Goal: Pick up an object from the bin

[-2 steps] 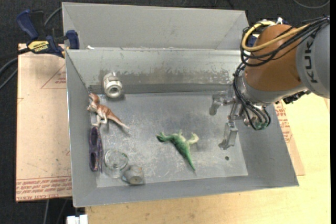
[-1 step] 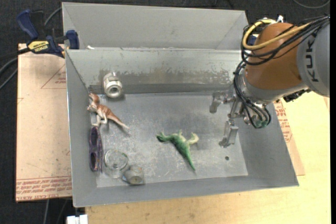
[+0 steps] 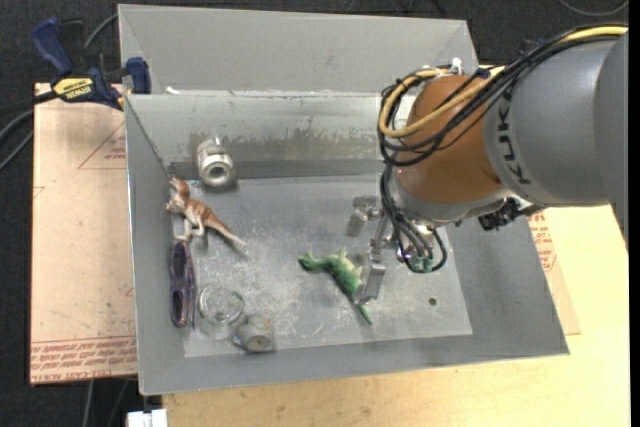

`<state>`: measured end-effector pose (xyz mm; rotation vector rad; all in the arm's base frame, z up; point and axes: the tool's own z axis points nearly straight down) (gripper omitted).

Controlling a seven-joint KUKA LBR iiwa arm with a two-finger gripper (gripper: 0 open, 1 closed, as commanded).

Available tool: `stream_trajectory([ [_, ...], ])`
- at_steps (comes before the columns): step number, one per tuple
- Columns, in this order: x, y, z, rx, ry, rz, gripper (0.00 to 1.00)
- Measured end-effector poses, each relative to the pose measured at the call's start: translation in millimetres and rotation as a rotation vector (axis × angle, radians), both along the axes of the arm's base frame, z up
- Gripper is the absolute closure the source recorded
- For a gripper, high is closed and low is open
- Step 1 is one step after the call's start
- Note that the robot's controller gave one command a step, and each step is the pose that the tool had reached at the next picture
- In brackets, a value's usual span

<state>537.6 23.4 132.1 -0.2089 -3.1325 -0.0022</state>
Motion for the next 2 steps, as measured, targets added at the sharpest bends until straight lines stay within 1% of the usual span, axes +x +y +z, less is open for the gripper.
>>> stream_trajectory([
  [1, 34.8, -6, -64, -0.001, -0.002, -0.201, 0.00],
  [2, -8.2, 7, -62, 0.001, -0.004, 0.161, 1.00],
])
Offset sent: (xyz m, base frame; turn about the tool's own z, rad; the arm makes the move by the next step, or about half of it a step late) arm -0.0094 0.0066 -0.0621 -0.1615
